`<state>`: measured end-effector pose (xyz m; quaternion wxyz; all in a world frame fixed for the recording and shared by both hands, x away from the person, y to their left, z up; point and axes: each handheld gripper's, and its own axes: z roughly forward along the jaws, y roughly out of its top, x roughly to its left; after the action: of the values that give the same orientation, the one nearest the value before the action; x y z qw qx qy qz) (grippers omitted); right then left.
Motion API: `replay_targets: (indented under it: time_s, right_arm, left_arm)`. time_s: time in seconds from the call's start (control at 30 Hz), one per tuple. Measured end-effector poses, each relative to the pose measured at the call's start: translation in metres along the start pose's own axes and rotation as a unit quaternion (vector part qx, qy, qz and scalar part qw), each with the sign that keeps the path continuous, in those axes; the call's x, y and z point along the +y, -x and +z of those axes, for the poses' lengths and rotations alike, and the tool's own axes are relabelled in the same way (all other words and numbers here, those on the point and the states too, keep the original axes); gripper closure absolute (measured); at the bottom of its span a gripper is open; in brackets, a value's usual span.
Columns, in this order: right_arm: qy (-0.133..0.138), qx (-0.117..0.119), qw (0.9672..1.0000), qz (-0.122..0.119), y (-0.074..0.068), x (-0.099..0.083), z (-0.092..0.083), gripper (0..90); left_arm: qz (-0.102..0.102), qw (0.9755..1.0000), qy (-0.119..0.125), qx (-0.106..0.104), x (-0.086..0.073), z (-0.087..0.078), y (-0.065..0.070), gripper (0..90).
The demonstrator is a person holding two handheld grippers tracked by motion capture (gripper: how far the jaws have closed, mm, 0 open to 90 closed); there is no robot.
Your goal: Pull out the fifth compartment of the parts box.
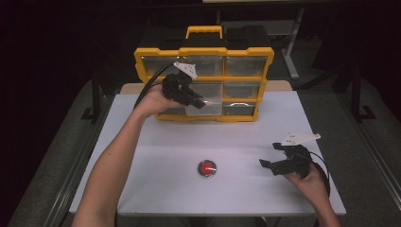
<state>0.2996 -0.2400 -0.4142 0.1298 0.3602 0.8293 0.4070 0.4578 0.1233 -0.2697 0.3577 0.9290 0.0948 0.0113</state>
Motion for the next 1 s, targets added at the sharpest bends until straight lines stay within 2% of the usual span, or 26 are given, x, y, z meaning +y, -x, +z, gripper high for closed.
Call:
replay_targets:
  time_s: [0.53, 0.9, 1.0]
  right_arm:
    - [0.0, 0.002, 1.0, 0.0, -0.002, 0.0, 0.002, 13.8]
    - [-0.003, 0.004, 1.0, 0.001, -0.003, 0.0, 0.003, 13.8]
    - [-0.003, 0.004, 1.0, 0.002, -0.003, 0.001, 0.004, 13.8]
  left_arm:
    - [0.011, 0.9999, 0.0, -0.013, -0.001, -0.003, 0.011, 72.6]
    - [0.008, 0.9998, 0.004, -0.019, -0.006, -0.003, 0.012, 72.0]
    - [0.002, 0.9998, 0.006, -0.021, -0.006, -0.001, 0.012, 71.5]
